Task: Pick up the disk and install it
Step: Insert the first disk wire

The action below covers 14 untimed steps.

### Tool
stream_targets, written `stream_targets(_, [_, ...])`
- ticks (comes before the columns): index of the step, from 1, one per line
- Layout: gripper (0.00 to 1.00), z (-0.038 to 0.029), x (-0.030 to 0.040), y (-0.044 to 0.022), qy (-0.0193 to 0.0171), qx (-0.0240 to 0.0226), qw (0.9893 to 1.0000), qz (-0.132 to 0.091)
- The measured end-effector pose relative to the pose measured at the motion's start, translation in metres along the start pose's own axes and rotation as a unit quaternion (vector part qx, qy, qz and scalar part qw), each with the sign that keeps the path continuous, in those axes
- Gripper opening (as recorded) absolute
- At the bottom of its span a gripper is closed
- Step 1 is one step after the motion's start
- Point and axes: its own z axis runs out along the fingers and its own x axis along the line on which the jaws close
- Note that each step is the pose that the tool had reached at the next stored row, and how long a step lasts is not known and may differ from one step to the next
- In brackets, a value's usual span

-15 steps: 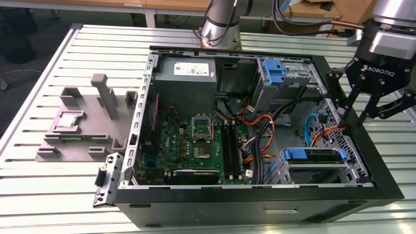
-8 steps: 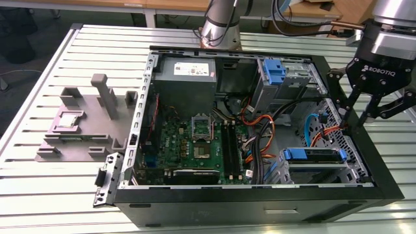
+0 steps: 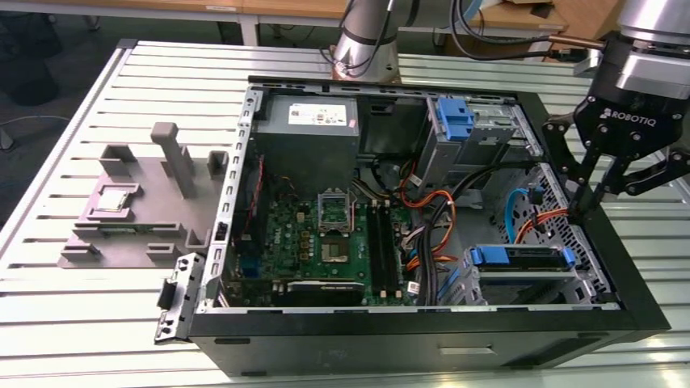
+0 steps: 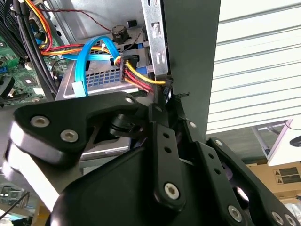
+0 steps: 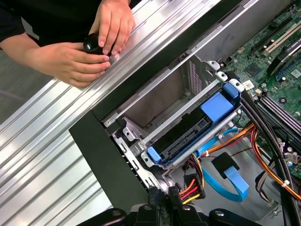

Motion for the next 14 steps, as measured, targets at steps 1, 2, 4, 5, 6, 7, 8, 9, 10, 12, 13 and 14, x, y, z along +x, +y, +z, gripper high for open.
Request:
stream_targets(1, [0.22,0.0000,0.0000,0.0000,0.0002,0.0003,1.0000,-0.001])
stream_targets(2, [0.22,0.0000,0.0000,0.0000,0.0006,0.0006,1.0000,-0.002])
stream_targets(4, [0.22,0.0000,0.0000,0.0000,0.0014,0.0013,1.0000,-0.005])
stream_targets(5, [0.22,0.0000,0.0000,0.0000,0.0016,0.0015,1.0000,-0.006])
stream_targets(6, [0.20,-0.0002,0.0000,0.0000,0.0016,0.0016,1.0000,-0.007])
stream_targets(7, [0.16,-0.0002,0.0000,0.0001,0.0018,0.0018,1.0000,-0.007])
stream_targets(8, [0.16,-0.0005,0.0001,0.0001,0.0020,0.0019,1.0000,-0.008])
stream_targets(9, [0.16,-0.0006,0.0001,0.0001,0.0021,0.0021,1.0000,-0.008])
stream_targets(10, [0.16,-0.0009,0.0002,0.0002,0.0022,0.0021,1.0000,-0.009])
stream_targets(12, [0.16,-0.0009,0.0002,0.0002,0.0022,0.0022,1.0000,-0.009])
stream_targets(13, [0.16,-0.0010,0.0002,0.0003,0.0021,0.0022,1.0000,-0.009])
stream_targets(14, [0.16,-0.0013,0.0003,0.0003,0.0023,0.0021,1.0000,-0.009])
